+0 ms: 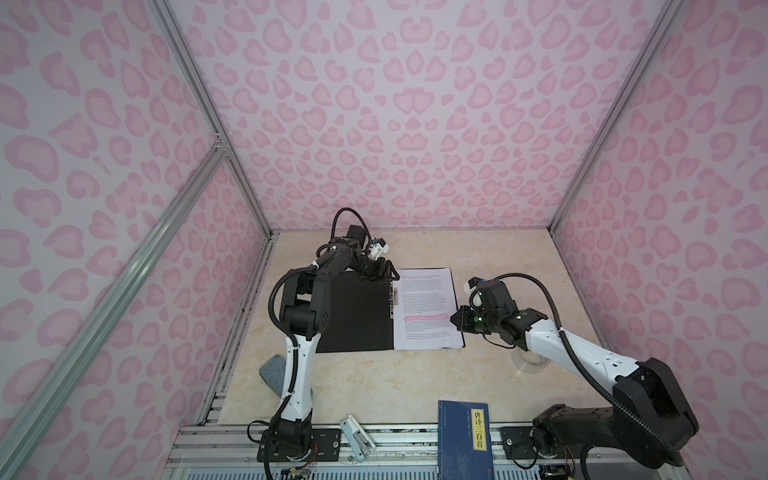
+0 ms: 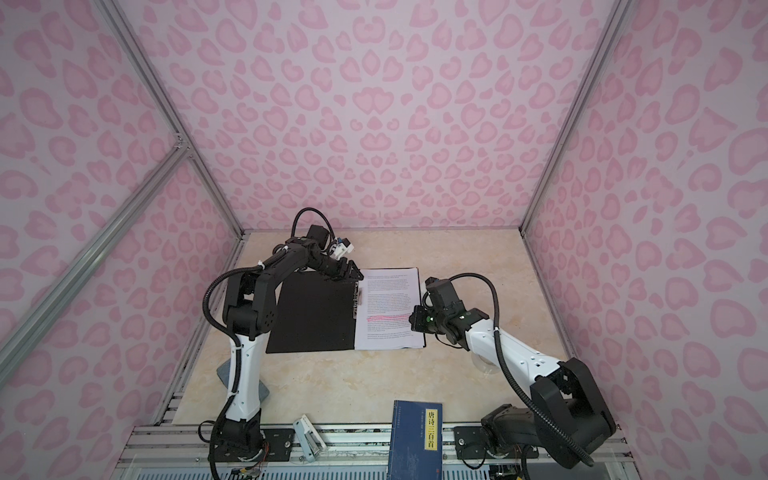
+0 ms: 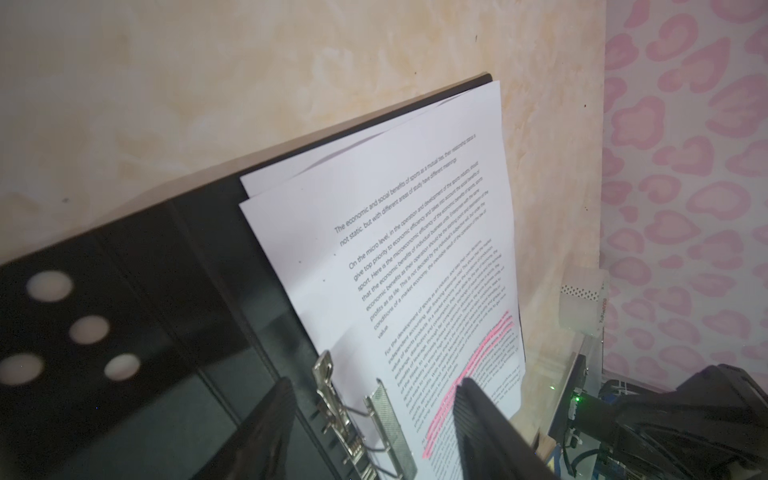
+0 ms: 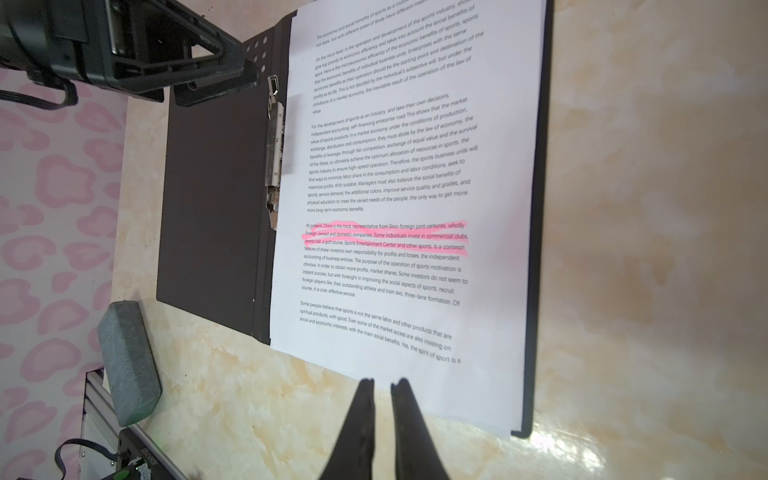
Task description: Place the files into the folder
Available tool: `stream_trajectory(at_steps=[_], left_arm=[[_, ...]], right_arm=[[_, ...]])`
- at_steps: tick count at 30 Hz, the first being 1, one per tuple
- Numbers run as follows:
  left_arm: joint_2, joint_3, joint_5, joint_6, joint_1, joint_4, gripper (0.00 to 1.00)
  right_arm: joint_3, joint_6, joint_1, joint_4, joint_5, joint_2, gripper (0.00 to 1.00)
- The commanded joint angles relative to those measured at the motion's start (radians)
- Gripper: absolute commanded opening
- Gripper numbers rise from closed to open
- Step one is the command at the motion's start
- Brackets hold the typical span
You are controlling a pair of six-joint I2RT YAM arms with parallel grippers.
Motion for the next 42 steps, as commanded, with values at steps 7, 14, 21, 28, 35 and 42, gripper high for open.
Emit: stream_trajectory(at_steps=[7, 14, 21, 28, 35, 42], left_arm=[[0.029, 0.014, 0.037, -0.019, -0.002, -0.001, 0.64], [0.055, 0.036, 0.118, -0.007, -0.005, -0.007, 0.65], [0.053, 0.03, 0.167, -0.007, -0.006, -0.002, 0.64], [0.006, -0.016, 0.196, -0.019, -0.006, 0.018, 0.63], [-0.079, -0.091, 0.242, -0.019, -0.012, 0.04, 0.63], [-0.138, -0.196, 0.3, 0.063, -0.037, -0.001, 0.63]], right_arm=[[-0.005, -0.01, -0.007, -0.003, 0.003, -0.005, 0.14], [-0.014, -0.003, -0.008, 0.005, -0.004, -0.002, 0.13], [-0.015, -0.008, -0.007, -0.004, 0.004, -0.019, 0.13], [-0.013, -0.013, -0.007, -0.01, 0.007, -0.015, 0.13], [-0.009, -0.014, -0.008, -0.006, 0.006, -0.018, 0.13], [-0.005, -0.014, -0.008, -0.004, 0.006, -0.018, 0.13]])
